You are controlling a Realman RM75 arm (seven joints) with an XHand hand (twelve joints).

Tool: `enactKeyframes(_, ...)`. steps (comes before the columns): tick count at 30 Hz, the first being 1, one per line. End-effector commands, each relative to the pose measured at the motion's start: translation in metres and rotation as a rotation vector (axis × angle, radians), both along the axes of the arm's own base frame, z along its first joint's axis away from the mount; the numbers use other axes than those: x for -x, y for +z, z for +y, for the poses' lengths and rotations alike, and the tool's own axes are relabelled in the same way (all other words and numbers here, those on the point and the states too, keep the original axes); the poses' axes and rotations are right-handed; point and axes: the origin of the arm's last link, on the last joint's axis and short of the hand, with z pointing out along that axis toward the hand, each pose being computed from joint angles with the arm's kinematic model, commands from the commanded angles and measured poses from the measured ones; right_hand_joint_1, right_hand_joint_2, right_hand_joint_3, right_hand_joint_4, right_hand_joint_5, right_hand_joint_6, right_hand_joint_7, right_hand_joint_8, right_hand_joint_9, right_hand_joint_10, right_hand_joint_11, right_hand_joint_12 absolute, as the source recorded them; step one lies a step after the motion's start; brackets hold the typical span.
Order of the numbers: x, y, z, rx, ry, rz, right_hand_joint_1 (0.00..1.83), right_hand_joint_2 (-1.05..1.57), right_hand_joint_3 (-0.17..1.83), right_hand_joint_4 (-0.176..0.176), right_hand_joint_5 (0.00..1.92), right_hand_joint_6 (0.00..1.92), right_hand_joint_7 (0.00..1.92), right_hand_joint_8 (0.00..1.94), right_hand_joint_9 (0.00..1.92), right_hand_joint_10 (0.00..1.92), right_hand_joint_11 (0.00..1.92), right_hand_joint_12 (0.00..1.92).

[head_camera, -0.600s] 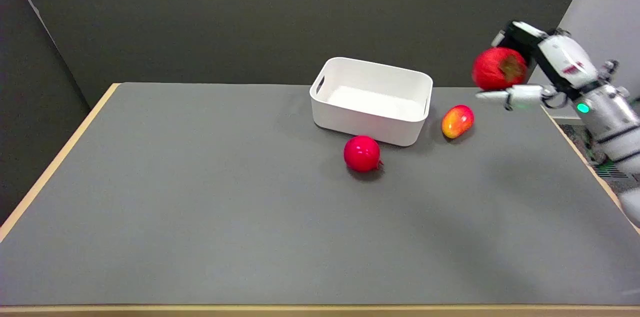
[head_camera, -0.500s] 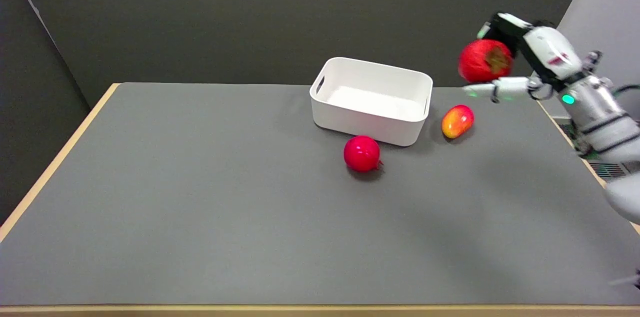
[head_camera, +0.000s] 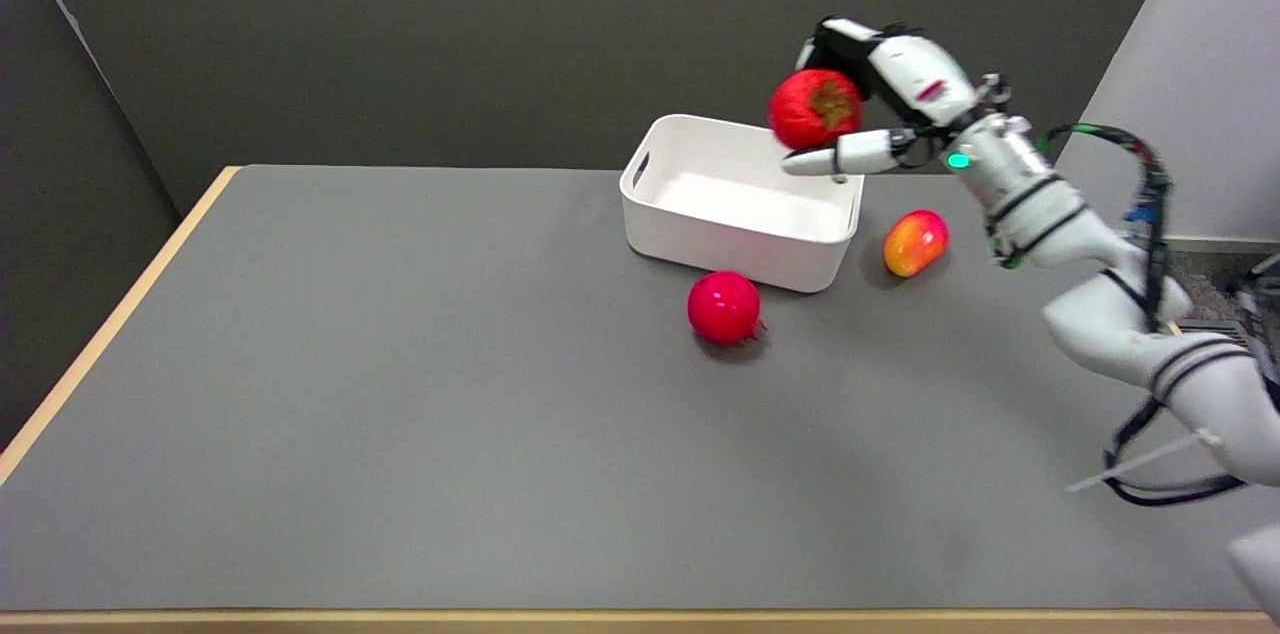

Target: Place tomato into white box.

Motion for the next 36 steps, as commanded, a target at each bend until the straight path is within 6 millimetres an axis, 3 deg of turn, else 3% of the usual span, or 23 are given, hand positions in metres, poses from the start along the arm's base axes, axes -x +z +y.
enactKeyframes(1,0.039,-0.067,-0.096,0.018,-0.229,0.067,1.19,1.13,0.29,-0.176,0.68,1.46,0.73,1.48,0.87,1.4,0.73,1.83)
enactKeyframes(8,0.06,-0.048,-0.109,0.123,-0.344,0.031,1.19,1.13,0.28,-0.176,0.68,1.47,0.73,1.49,0.87,1.39,0.72,1.82)
enactKeyframes(10,0.063,-0.044,-0.109,0.152,-0.36,0.05,1.18,1.11,0.31,-0.136,0.61,1.44,0.85,1.46,0.86,1.34,0.75,1.77)
enactKeyframes(12,0.066,-0.039,-0.108,0.179,-0.375,0.071,1.18,1.11,0.31,-0.135,0.61,1.44,0.85,1.46,0.85,1.34,0.73,1.77)
enactKeyframes(15,0.069,-0.033,-0.106,0.194,-0.384,0.067,1.17,1.14,0.27,-0.122,0.6,1.45,0.83,1.49,0.85,1.33,0.74,1.78)
enactKeyframes(25,0.067,-0.029,-0.097,0.189,-0.352,0.057,1.17,1.17,0.23,-0.125,0.58,1.46,0.82,1.48,0.84,1.31,0.72,1.75)
enactKeyframes(27,0.065,-0.028,-0.094,0.186,-0.339,0.055,0.93,1.16,0.33,0.01,0.63,1.55,0.81,1.27,0.8,1.39,0.57,1.82)
enactKeyframes(30,0.062,-0.025,-0.088,0.183,-0.321,0.054,0.77,0.81,0.88,0.064,0.37,0.95,0.62,0.87,0.6,1.27,0.45,1.72)
enactKeyframes(33,0.06,-0.021,-0.083,0.183,-0.304,0.023,0.66,0.75,0.9,0.071,0.3,0.67,0.47,0.59,0.42,1.03,0.4,1.61)
enactKeyframes(36,0.056,-0.016,-0.076,0.18,-0.283,-0.017,0.41,0.65,0.96,0.086,0.19,0.44,0.22,0.33,0.13,0.66,0.15,1.25)
